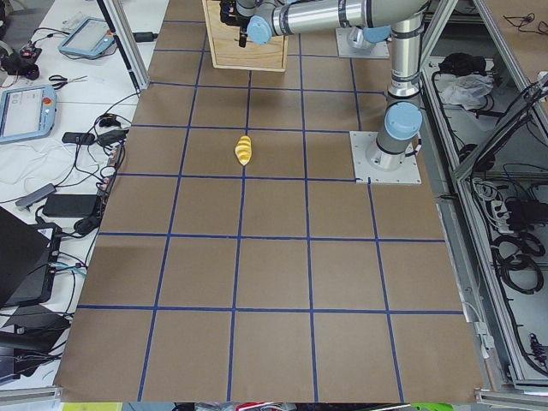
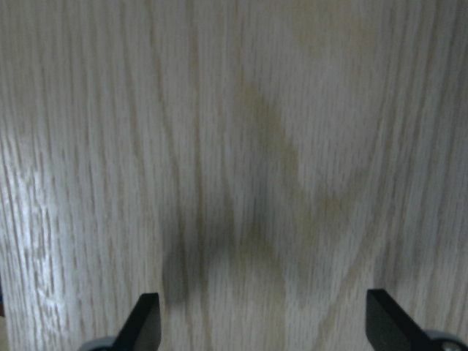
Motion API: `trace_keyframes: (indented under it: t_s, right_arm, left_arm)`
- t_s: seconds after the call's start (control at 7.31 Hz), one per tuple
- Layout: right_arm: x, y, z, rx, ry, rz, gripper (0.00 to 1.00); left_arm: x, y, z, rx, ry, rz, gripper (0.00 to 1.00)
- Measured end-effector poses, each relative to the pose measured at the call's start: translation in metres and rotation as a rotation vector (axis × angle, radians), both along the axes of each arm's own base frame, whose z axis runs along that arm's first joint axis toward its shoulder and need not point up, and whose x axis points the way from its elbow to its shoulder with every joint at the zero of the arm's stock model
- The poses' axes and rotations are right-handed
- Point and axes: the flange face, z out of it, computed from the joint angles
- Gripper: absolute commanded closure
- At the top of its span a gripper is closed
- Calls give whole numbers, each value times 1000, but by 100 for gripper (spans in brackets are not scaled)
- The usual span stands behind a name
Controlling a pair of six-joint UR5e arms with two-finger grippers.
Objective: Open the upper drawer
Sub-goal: 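Pull the black handle with the left gripper, sliding the drawer outward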
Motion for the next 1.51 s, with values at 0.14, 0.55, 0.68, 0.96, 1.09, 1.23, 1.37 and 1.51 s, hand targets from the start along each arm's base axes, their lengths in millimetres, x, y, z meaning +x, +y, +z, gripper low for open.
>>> trace_keyframes:
  t_s: [0.14, 0.55, 0.68, 0.96, 1.09, 1.23, 1.37, 1.51]
  right_arm:
    - [0, 0, 0, 0, 0, 0, 0]
    - [0, 0, 0, 0, 0, 0, 0]
    - [0, 0, 0, 0, 0, -1, 0]
    - [0, 0, 0, 0, 0, 0, 0]
    - [0, 0, 0, 0, 0, 0, 0]
    - [0, 0, 0, 0, 0, 0, 0]
    - [0, 0, 0, 0, 0, 0, 0]
    - [0, 0, 0, 0, 0, -1, 0]
  left_arm:
    - [1, 0, 1, -6, -7, -3, 0]
    - [10, -1, 7, -57, -63, -70, 0]
    - [13, -1, 7, -56, -76, -76, 0]
    - [23, -4, 9, -46, -86, -66, 0]
    - [33, -7, 10, -37, -91, -58, 0]
    - [42, -8, 10, -19, -100, -61, 0]
    - [51, -9, 9, 1, -109, -62, 0]
    - [62, -11, 10, 17, -113, -51, 0]
